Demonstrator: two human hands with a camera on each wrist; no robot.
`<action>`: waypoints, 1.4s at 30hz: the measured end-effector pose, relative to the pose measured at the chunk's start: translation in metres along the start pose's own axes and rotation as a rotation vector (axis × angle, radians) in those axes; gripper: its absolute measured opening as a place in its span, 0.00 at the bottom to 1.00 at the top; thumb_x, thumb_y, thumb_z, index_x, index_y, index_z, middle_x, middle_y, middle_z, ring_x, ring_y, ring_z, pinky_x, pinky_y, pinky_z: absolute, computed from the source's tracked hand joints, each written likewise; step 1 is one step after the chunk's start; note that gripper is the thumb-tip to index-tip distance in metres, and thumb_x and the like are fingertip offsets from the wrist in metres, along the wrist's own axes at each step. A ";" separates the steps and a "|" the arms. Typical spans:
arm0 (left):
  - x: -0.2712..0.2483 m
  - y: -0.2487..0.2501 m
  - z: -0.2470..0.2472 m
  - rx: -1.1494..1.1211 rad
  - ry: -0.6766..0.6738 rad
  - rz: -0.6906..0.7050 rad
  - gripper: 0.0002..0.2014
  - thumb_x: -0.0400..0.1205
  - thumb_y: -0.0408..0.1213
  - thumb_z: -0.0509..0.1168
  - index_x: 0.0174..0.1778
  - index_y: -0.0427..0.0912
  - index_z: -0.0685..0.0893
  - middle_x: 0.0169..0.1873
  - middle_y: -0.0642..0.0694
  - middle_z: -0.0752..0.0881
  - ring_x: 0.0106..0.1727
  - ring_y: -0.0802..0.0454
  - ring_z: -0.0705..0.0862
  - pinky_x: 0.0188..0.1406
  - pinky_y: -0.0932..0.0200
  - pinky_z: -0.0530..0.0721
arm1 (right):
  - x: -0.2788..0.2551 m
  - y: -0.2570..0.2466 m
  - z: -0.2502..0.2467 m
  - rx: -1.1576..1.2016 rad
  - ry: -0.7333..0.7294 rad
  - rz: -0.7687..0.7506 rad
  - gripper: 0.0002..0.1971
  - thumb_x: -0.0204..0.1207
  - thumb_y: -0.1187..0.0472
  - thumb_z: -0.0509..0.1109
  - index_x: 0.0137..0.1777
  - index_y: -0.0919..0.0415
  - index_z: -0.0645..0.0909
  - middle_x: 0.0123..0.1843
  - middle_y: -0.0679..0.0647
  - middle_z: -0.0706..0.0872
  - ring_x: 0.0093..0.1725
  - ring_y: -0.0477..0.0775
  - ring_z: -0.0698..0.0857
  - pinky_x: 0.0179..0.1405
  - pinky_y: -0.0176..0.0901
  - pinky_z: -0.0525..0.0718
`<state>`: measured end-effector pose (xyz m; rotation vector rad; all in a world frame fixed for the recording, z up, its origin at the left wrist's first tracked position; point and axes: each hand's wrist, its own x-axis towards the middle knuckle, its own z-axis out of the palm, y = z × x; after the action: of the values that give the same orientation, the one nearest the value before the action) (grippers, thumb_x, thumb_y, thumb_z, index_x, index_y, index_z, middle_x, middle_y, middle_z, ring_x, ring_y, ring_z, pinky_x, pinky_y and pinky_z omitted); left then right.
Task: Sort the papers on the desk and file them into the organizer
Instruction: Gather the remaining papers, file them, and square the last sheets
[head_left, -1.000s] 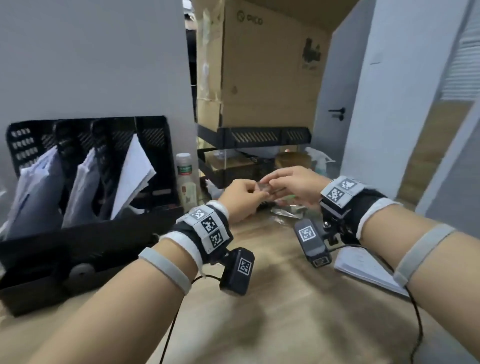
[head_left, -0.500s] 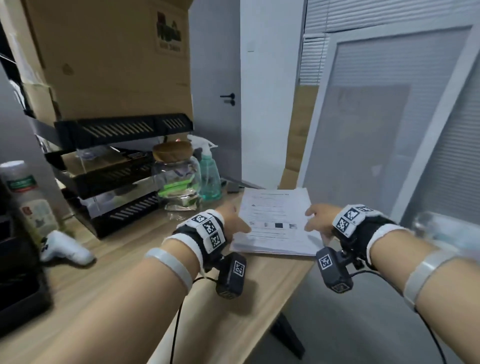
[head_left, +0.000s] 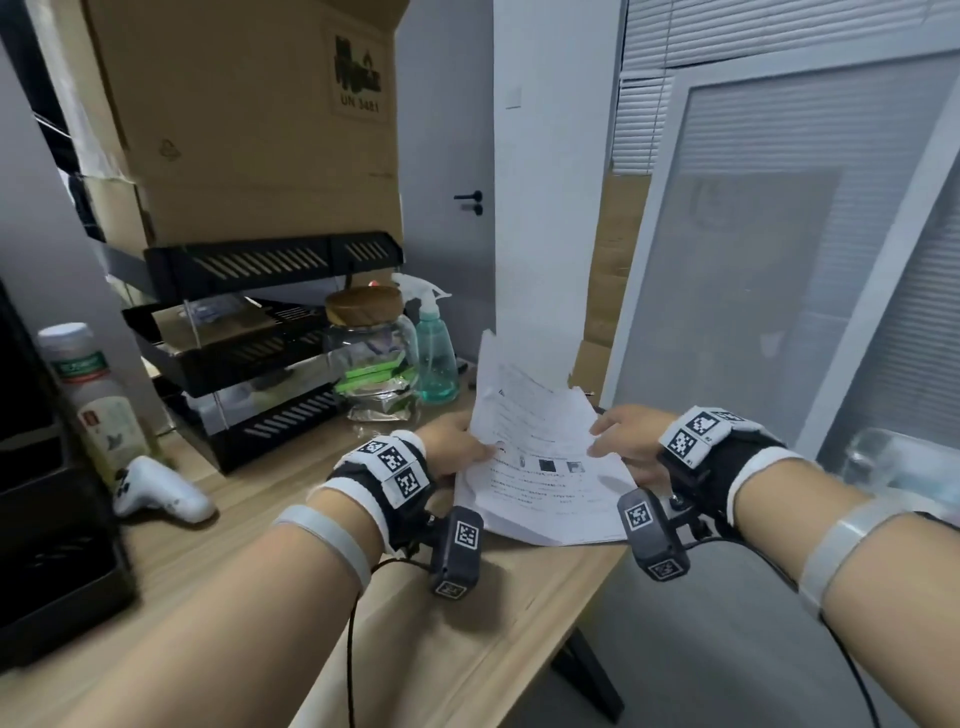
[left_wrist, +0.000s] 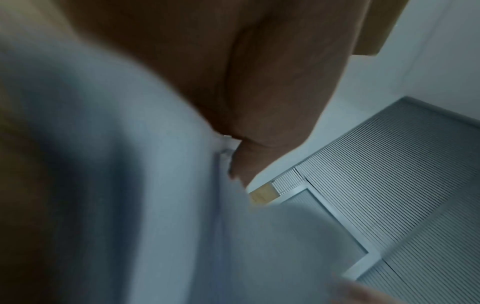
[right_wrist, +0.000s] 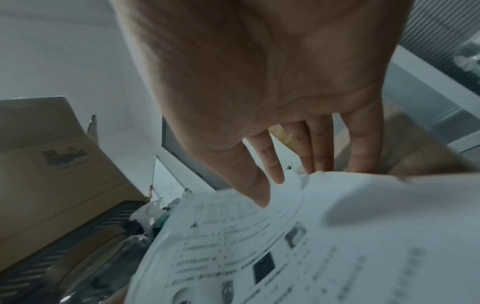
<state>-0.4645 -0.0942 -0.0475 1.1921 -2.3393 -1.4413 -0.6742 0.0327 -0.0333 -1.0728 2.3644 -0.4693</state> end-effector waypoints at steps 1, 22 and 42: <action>-0.001 -0.005 -0.003 -0.037 0.051 0.030 0.22 0.84 0.29 0.67 0.76 0.42 0.80 0.72 0.41 0.86 0.71 0.39 0.85 0.73 0.37 0.82 | -0.007 -0.011 -0.001 -0.010 0.020 -0.034 0.28 0.78 0.54 0.74 0.75 0.65 0.76 0.73 0.62 0.81 0.70 0.65 0.82 0.61 0.48 0.80; -0.214 -0.077 -0.152 0.020 0.884 0.447 0.25 0.83 0.54 0.68 0.76 0.53 0.79 0.64 0.46 0.83 0.65 0.59 0.83 0.70 0.62 0.80 | -0.138 -0.357 0.049 0.302 -0.072 -0.956 0.16 0.71 0.68 0.58 0.56 0.71 0.80 0.53 0.70 0.88 0.52 0.73 0.89 0.53 0.72 0.88; -0.236 -0.141 -0.238 0.036 1.009 0.096 0.35 0.83 0.41 0.71 0.87 0.54 0.65 0.82 0.47 0.73 0.82 0.48 0.73 0.83 0.46 0.71 | -0.144 -0.440 0.088 0.371 0.023 -1.117 0.25 0.74 0.71 0.54 0.68 0.57 0.78 0.58 0.60 0.86 0.54 0.64 0.86 0.57 0.56 0.88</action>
<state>-0.1106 -0.1274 0.0277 1.3425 -1.6577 -0.5197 -0.2795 -0.1429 0.1558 -2.0936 1.3798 -1.2201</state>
